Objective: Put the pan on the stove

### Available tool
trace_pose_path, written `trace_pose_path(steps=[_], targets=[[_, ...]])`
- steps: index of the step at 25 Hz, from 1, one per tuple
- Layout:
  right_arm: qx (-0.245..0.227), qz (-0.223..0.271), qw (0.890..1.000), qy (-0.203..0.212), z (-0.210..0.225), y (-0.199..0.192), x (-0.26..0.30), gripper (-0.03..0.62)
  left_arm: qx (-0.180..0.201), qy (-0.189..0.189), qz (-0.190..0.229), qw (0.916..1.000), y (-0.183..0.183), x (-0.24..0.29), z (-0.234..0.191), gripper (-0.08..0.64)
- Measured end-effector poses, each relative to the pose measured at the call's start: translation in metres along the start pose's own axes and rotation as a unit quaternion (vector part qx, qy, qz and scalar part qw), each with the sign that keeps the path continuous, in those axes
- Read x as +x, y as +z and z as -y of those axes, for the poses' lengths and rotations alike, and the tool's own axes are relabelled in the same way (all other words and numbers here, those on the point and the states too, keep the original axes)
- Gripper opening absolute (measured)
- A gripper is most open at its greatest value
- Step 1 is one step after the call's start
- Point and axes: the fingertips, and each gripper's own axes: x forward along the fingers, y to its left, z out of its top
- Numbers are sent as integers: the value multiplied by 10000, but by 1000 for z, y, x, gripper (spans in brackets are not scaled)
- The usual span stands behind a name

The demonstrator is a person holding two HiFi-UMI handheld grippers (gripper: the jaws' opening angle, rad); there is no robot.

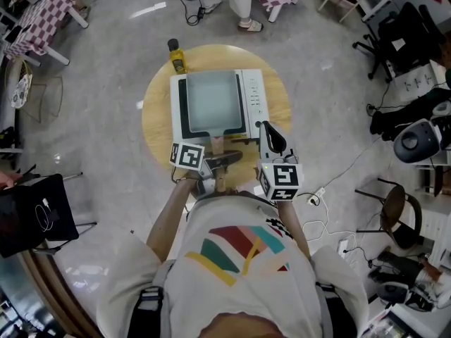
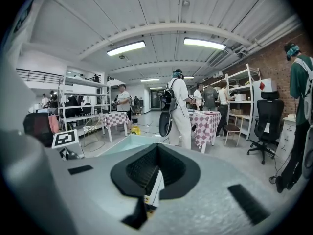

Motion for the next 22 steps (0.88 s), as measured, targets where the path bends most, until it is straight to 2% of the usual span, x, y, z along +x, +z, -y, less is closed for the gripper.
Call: trace_pose_path(steps=[8,13,22], targets=[[-51,-29,10000,-10,-4,-2,0,-5,148,18,-113,9998,-3,0,-3,37],[-65,-59,10000,13,-7,-4,1,-5,147,-24,-60,9999,0,-1,-1,110],[-52,-151,9999,-4,-7,-13,0,-6,192,-36,-11,9998,2,-4,-3,141]])
